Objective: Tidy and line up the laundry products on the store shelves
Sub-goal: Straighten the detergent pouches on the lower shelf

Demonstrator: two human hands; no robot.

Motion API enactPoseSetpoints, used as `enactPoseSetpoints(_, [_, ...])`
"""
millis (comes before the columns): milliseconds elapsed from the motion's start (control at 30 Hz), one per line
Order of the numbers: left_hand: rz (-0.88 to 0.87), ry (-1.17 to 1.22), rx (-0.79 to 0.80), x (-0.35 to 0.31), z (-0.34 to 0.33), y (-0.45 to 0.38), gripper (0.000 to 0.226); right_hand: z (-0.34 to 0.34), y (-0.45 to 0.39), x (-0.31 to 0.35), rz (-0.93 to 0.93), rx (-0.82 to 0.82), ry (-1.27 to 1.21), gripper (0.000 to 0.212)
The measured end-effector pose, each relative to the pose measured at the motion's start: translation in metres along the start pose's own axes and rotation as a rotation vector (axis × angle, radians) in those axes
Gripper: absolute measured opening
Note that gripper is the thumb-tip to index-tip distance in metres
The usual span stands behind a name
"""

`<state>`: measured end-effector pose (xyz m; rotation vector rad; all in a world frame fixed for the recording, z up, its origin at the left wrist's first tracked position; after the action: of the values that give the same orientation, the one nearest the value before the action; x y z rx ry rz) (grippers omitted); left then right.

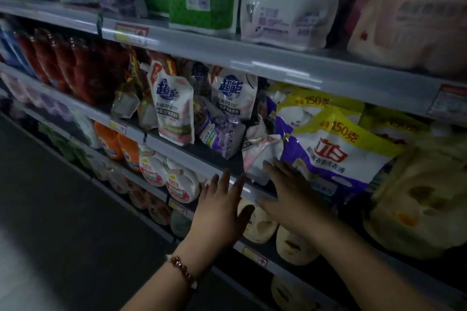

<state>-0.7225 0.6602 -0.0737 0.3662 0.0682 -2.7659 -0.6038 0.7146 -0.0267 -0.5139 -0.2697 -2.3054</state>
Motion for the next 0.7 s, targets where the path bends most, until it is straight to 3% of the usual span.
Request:
enactPoseSetpoints(267, [0.009,0.147,0.081,-0.010,-0.031,-0.073,0.076,0.034,-0.085,-0.013,0.054,-0.131,0.054,0.062])
enactPoseSetpoints(433, [-0.039,0.234,0.045,-0.003,-0.042,-0.101,0.071,0.021,-0.124,-0.034,-0.126,0.021,0.191,0.060])
enactPoseSetpoints(633, [-0.052,0.323,0.021,0.000,-0.054,-0.132,0.034,0.019,-0.160,-0.051,-0.311,-0.075,0.336,0.050])
enactPoseSetpoints(700, [-0.107,0.278,0.007,-0.002,-0.053,-0.135,0.032,0.016,-0.169,-0.057,-0.404,-0.054,0.338,0.054])
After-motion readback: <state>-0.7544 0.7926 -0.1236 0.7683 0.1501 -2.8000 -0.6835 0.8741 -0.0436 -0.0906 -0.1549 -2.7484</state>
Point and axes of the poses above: each hand's wrist, its own y-axis away from the middle knuckle, its own z-axis out of the back of the hand, x = y × z, the point moved 9 cm from there along -y, towards the middle knuckle, and after that the axes turned 10 degrees about z, right-handed, at the moved point
